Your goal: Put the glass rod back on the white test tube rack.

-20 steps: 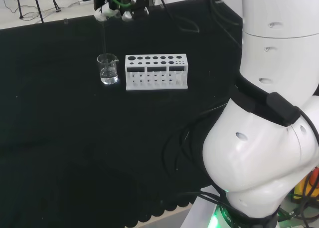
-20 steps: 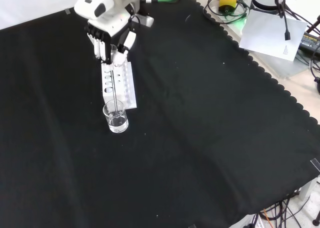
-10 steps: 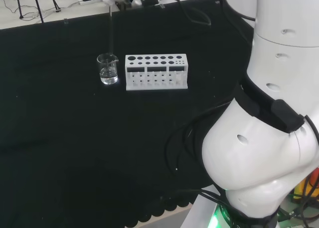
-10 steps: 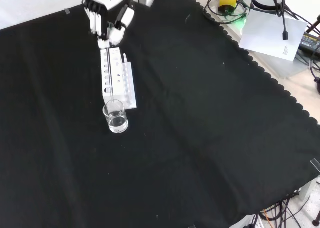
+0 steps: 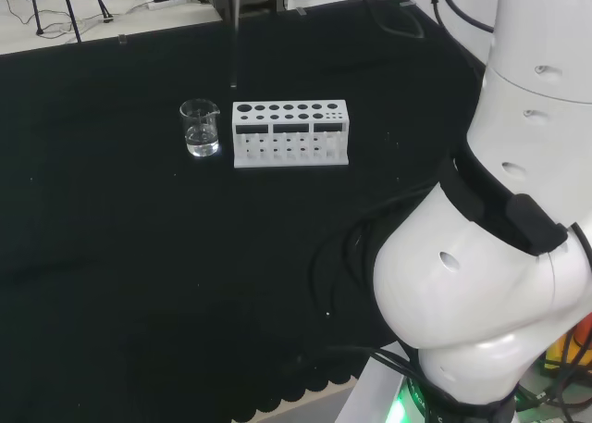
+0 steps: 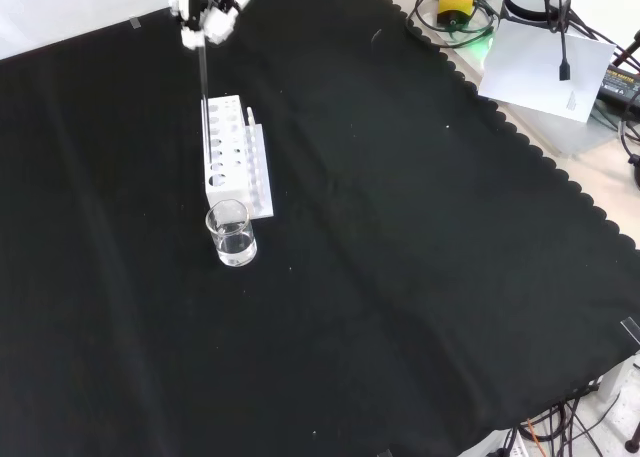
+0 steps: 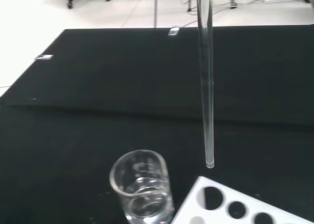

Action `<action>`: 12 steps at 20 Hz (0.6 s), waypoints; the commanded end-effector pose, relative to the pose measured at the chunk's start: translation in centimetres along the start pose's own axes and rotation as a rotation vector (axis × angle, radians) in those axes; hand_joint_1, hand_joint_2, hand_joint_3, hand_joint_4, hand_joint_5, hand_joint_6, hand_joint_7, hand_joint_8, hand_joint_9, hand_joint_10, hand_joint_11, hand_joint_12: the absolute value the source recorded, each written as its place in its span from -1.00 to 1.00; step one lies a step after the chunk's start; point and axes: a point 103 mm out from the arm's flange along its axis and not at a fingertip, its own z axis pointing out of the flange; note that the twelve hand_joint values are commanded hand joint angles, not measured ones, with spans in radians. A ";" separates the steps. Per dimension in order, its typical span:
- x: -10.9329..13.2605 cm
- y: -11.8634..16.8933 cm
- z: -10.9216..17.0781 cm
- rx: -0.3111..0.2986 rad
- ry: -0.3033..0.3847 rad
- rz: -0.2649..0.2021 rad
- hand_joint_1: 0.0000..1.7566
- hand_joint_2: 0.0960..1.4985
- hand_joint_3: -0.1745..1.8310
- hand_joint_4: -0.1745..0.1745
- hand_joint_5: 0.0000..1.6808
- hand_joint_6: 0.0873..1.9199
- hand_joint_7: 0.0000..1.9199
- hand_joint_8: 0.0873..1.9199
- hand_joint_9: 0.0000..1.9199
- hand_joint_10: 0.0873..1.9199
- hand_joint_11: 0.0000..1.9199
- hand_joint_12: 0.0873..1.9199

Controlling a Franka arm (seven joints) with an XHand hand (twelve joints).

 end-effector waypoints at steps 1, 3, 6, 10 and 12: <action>-4.2 -1.8 -1.0 -0.016 -0.001 0.067 0.49 0.45 -1.00 -1.00 0.65 -1.00 0.17 0.12 0.69 -0.19 0.71 -0.34; -5.8 -2.5 -1.2 -0.021 -0.003 0.096 0.49 0.45 -1.00 -1.00 0.65 -1.00 0.17 0.12 0.69 -0.19 0.71 -0.34; -7.8 -3.7 -1.5 -0.028 -0.010 0.141 0.49 0.45 -1.00 -1.00 0.65 -1.00 0.17 0.12 0.69 -0.19 0.71 -0.34; -9.9 -5.3 -2.0 -0.038 -0.005 0.189 0.49 0.45 -1.00 -1.00 0.65 -1.00 0.17 0.12 0.69 -0.19 0.71 -0.34; -10.7 -6.0 -2.1 -0.044 -0.007 0.205 0.49 0.45 -1.00 -1.00 0.65 -1.00 0.17 0.12 0.69 -0.19 0.71 -0.34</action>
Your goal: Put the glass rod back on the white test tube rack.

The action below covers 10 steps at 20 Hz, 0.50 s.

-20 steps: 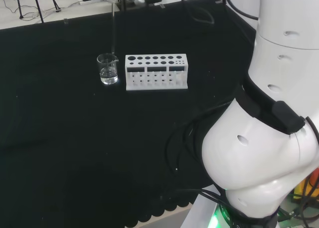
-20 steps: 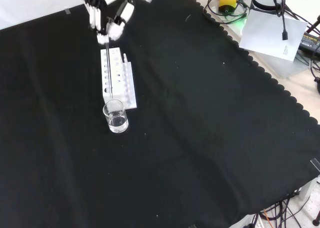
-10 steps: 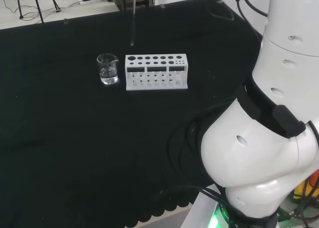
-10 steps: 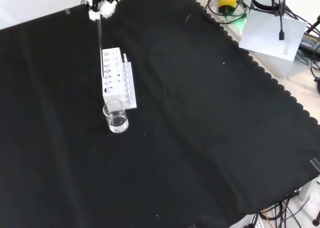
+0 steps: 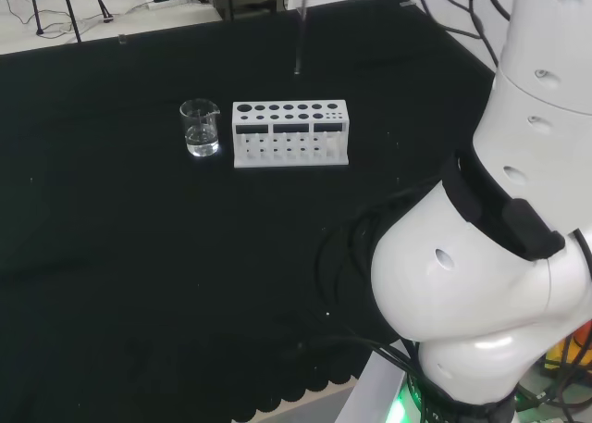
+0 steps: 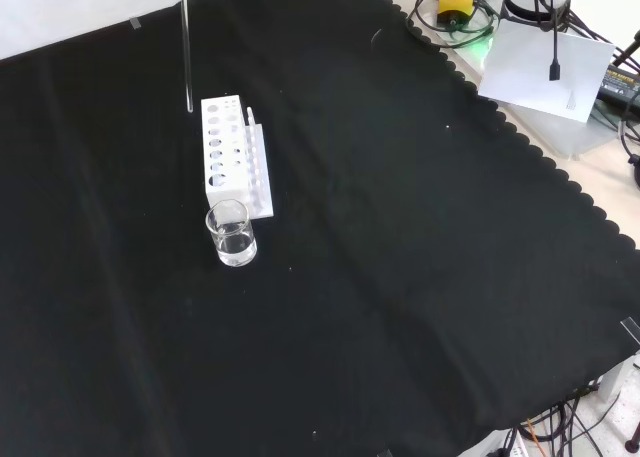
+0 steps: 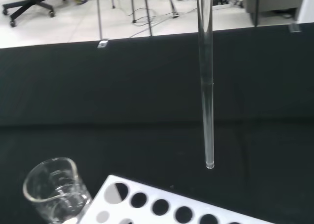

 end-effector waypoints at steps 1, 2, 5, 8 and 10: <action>-2.6 -1.6 -0.5 -0.015 -0.002 0.052 0.49 0.45 -1.00 -1.00 0.65 -1.00 0.17 0.12 0.69 -0.19 0.71 -0.34; -2.9 -1.9 -0.5 -0.015 0.000 0.057 0.49 0.45 -1.00 -1.00 0.65 -1.00 0.17 0.12 0.69 -0.19 0.71 -0.34; -3.4 -2.7 -0.4 -0.015 0.003 0.067 0.49 0.45 -1.00 -1.00 0.65 -1.00 0.17 0.12 0.69 -0.19 0.71 -0.34; -3.5 -3.8 -0.1 -0.009 0.001 0.074 0.49 0.45 -1.00 -1.00 0.65 -1.00 0.17 0.12 0.69 -0.19 0.71 -0.34; -3.6 -4.2 0.1 -0.007 0.000 0.079 0.49 0.45 -1.00 -1.00 0.65 -1.00 0.17 0.12 0.69 -0.19 0.71 -0.34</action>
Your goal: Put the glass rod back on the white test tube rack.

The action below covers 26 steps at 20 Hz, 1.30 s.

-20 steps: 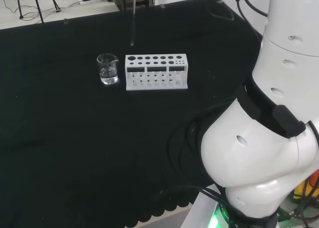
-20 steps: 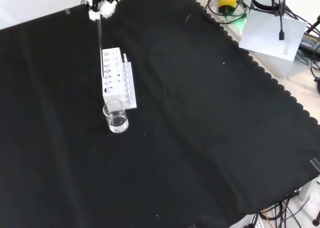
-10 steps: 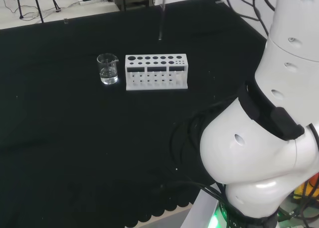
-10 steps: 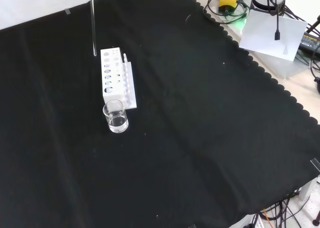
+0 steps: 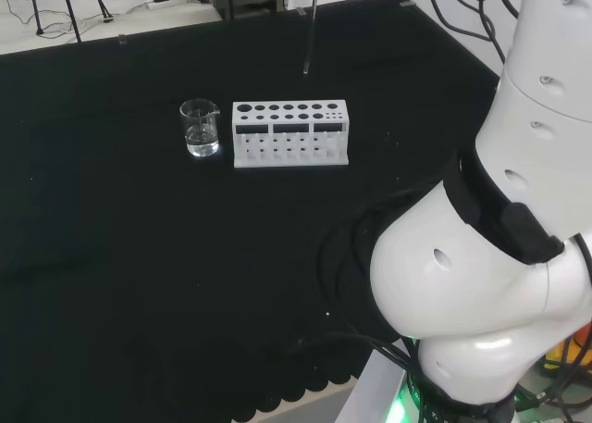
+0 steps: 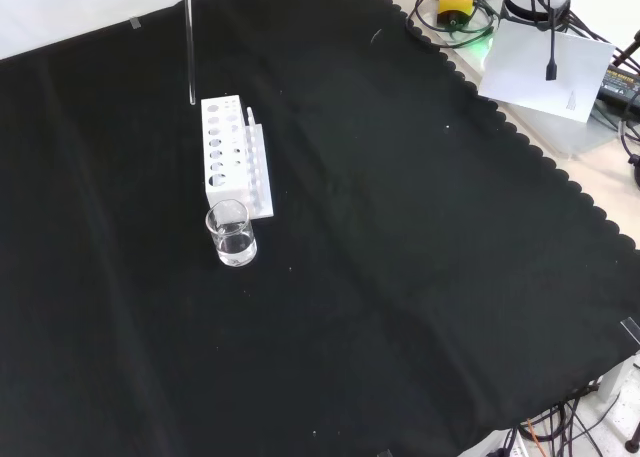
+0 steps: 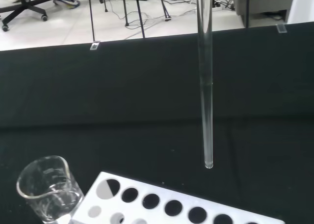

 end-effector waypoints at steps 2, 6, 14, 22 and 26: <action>-3.2 -3.5 0.5 0.002 -0.004 0.074 0.49 0.45 -1.00 -1.00 0.65 -1.00 0.17 0.12 0.69 -0.19 0.71 -0.34; -3.7 -4.1 0.9 0.010 -0.010 0.085 0.49 0.45 -1.00 -1.00 0.65 -1.00 0.17 0.12 0.69 -0.19 0.71 -0.34; -4.0 -3.9 1.9 0.025 0.000 0.080 0.49 0.45 -1.00 -1.00 0.65 -1.00 0.17 0.11 0.69 -0.19 0.71 -0.34; -4.2 -2.5 3.1 0.038 0.019 0.073 0.49 0.45 -1.00 -1.00 0.65 -1.00 0.17 0.11 0.69 -0.19 0.71 -0.34; -4.5 -2.2 3.8 0.054 0.023 0.081 0.49 0.45 -1.00 -1.00 0.65 -1.00 0.17 0.11 0.69 -0.19 0.71 -0.34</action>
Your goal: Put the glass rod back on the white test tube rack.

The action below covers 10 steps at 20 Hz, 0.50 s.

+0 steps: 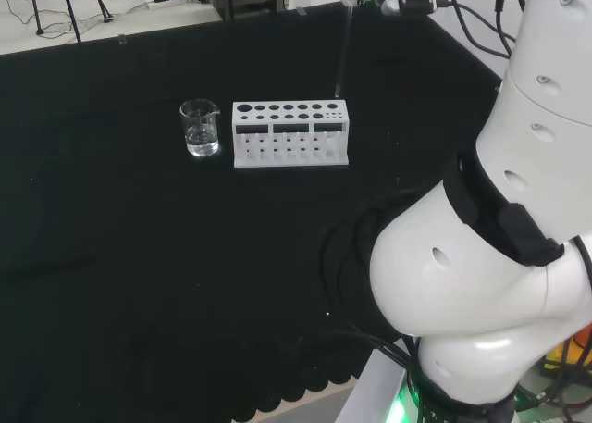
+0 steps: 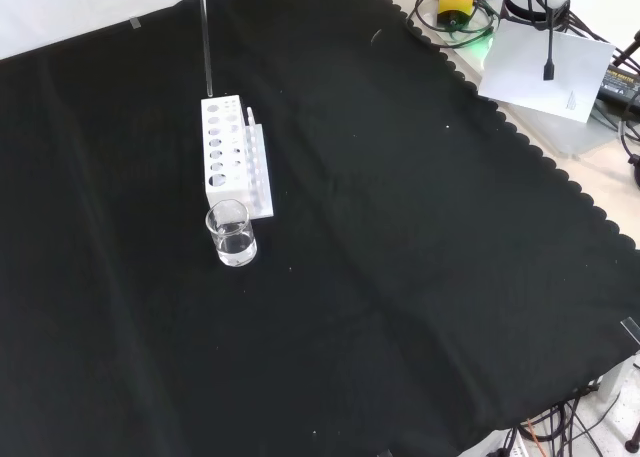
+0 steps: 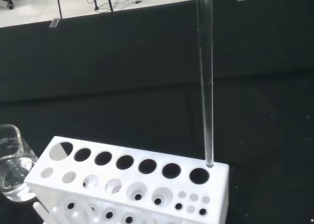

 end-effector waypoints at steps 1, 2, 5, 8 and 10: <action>0.0 0.9 0.9 0.010 0.025 -0.003 0.49 0.45 -1.00 -1.00 0.65 -1.00 0.17 0.11 0.69 -0.19 0.71 -0.34; 0.0 0.8 1.0 0.010 0.024 -0.002 0.49 0.45 -1.00 -1.00 0.65 -1.00 0.17 0.11 0.69 -0.19 0.71 -0.34; 0.2 0.8 1.1 0.009 0.024 -0.007 0.49 0.45 -1.00 -1.00 0.65 -1.00 0.17 0.11 0.69 -0.19 0.71 -0.34; 0.4 0.9 1.1 0.008 0.024 -0.011 0.49 0.45 -1.00 -1.00 0.65 -1.00 0.17 0.11 0.69 -0.19 0.71 -0.34; 0.5 0.9 1.1 0.007 0.021 -0.010 0.49 0.45 -1.00 -1.00 0.65 -1.00 0.17 0.11 0.69 -0.19 0.71 -0.34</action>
